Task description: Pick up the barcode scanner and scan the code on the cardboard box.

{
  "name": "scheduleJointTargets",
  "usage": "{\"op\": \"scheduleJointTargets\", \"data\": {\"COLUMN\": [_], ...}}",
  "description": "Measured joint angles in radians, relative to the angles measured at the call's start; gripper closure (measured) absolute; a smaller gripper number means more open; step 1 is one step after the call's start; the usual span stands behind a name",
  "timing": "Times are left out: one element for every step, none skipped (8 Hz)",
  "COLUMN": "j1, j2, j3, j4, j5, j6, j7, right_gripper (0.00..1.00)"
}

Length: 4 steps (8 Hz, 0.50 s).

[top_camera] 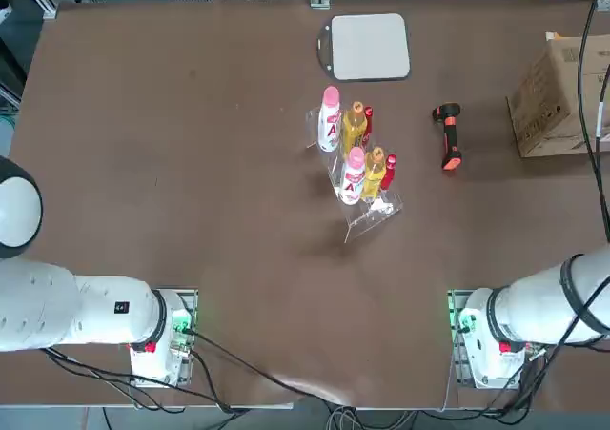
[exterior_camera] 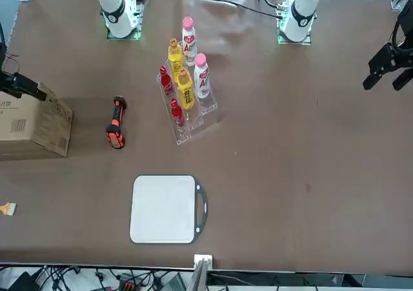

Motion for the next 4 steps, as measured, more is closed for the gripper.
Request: {"op": "scheduleJointTargets", "data": {"j1": [0.0, 0.001, 0.002, 0.004], "j2": [-0.003, -0.004, -0.004, -0.004], "j3": [0.0, 0.001, 0.003, 0.007], "j4": [-0.001, -0.001, -0.001, -0.001], "j5": [0.0, 0.0, 0.0, 0.0], "j6": [0.001, 0.001, 0.001, 0.002], "j7": [-0.006, -0.007, -0.007, -0.007], "right_gripper": [0.0, 0.0, 0.0, 0.0]}}
